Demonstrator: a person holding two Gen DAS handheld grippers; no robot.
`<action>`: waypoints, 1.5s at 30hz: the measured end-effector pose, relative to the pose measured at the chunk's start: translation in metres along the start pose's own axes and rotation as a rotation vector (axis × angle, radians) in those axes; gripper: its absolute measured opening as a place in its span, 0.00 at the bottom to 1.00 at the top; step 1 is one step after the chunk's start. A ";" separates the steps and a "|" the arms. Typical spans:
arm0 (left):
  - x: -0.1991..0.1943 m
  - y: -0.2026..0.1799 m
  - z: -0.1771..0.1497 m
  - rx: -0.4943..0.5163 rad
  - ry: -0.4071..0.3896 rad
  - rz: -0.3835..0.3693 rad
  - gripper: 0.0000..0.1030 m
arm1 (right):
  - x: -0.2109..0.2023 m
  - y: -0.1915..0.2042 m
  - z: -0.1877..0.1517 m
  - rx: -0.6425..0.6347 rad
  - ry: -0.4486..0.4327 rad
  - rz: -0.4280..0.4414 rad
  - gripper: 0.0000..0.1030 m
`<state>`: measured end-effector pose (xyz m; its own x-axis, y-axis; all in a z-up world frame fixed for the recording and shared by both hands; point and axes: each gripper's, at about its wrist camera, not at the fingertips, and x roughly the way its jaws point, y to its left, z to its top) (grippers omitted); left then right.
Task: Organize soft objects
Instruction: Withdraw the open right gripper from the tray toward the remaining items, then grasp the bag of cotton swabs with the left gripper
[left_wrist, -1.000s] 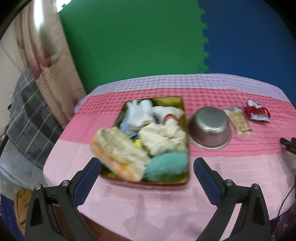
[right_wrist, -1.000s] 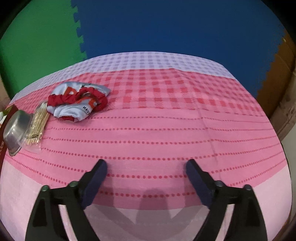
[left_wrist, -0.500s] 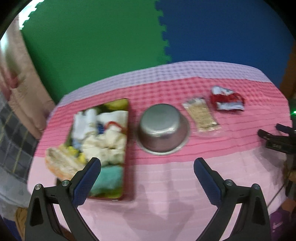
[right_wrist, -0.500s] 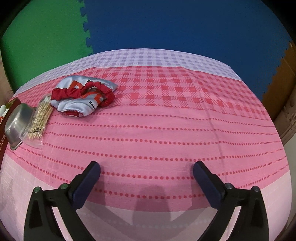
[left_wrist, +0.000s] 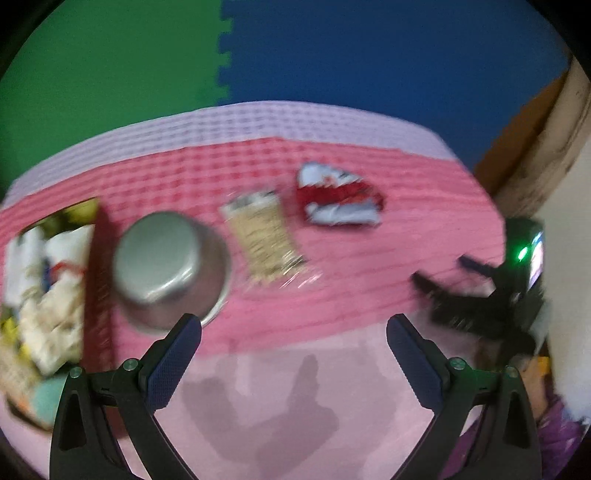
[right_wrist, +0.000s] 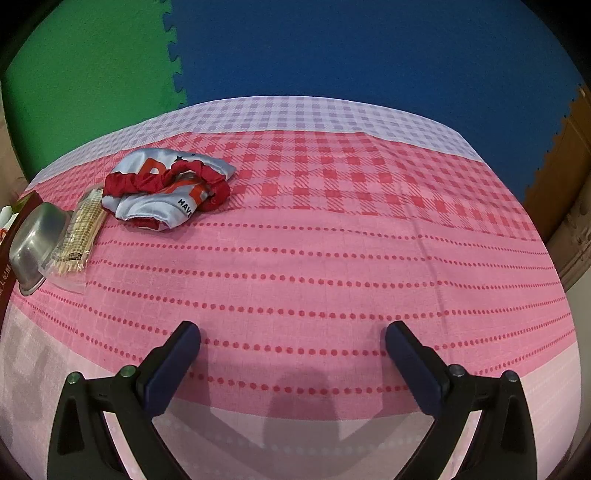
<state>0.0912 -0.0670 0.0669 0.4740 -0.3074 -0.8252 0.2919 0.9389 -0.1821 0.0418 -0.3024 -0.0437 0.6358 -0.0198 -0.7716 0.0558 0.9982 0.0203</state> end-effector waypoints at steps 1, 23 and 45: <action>0.006 -0.001 0.008 0.001 -0.002 -0.015 0.97 | 0.000 0.000 0.000 0.000 0.000 0.000 1.00; 0.103 0.016 0.074 0.064 0.153 0.010 0.96 | 0.000 0.002 0.002 0.001 -0.006 0.009 1.00; 0.066 -0.004 0.004 -0.028 0.070 -0.073 0.17 | 0.000 -0.002 0.003 0.028 -0.022 0.040 1.00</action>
<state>0.1246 -0.0913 0.0153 0.3926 -0.3648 -0.8443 0.3000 0.9186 -0.2574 0.0440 -0.3043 -0.0418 0.6549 0.0186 -0.7555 0.0512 0.9963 0.0689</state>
